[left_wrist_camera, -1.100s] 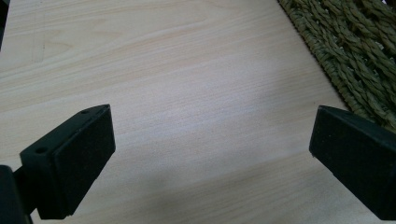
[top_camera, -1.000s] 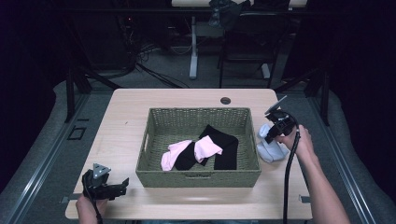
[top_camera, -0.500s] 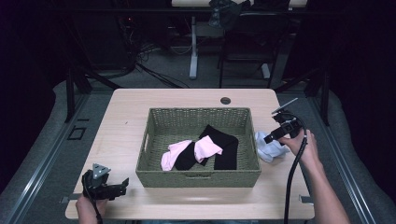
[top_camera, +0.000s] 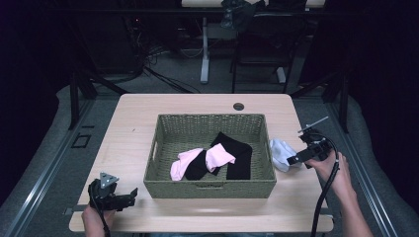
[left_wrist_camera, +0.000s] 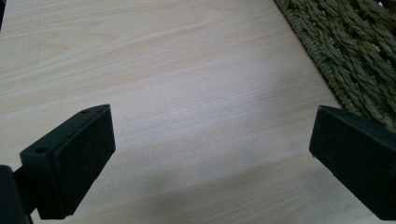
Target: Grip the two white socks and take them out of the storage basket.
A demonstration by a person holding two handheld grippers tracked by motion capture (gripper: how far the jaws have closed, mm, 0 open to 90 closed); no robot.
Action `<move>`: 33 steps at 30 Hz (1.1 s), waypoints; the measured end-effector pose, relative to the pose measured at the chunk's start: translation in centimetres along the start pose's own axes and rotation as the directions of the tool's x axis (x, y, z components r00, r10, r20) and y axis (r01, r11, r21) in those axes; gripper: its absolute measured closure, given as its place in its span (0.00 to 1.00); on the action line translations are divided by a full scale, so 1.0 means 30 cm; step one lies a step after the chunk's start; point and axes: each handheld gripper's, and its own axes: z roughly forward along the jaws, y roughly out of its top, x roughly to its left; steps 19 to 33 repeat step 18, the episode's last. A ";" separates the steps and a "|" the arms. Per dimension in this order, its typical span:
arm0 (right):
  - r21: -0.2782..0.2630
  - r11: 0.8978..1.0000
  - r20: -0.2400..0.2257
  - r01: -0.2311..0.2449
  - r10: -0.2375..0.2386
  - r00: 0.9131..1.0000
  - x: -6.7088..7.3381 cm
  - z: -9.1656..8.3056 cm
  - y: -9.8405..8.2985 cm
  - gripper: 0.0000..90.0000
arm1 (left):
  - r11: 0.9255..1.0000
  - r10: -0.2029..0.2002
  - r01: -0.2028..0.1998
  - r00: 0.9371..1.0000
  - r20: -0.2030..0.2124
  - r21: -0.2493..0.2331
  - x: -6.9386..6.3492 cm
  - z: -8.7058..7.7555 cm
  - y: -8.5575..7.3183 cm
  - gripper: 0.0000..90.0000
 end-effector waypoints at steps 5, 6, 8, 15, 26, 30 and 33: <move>-0.040 0.999 -0.011 -0.019 0.018 1.000 0.001 0.018 -0.056 0.02 | 1.000 -0.001 0.001 1.000 -0.003 -0.003 0.002 -0.003 -0.003 0.00; -0.046 0.999 -0.009 -0.020 0.019 1.000 0.002 0.025 -0.067 0.01 | 1.000 -0.003 0.003 1.000 -0.003 -0.003 0.003 -0.003 -0.003 0.00; -0.040 0.999 0.014 -0.012 0.012 1.000 0.002 0.041 -0.085 0.01 | 1.000 -0.005 0.005 1.000 -0.004 0.001 0.005 -0.001 -0.003 0.00; -0.046 0.999 0.007 -0.025 0.025 1.000 -0.001 0.051 -0.139 0.01 | 1.000 0.003 -0.003 1.000 -0.005 0.003 0.002 0.002 0.001 0.00; -0.051 0.998 0.006 -0.028 0.028 1.000 -0.006 0.047 -0.153 0.01 | 1.000 0.003 -0.003 1.000 -0.007 0.003 0.005 0.002 0.001 0.00; -0.051 0.998 0.006 -0.028 0.028 1.000 -0.006 0.047 -0.153 0.01 | 1.000 0.003 -0.003 1.000 -0.007 0.003 0.005 0.002 0.001 0.00; -0.051 0.998 0.006 -0.028 0.028 1.000 -0.006 0.047 -0.153 0.01 | 1.000 0.003 -0.003 1.000 -0.007 0.003 0.005 0.002 0.001 0.00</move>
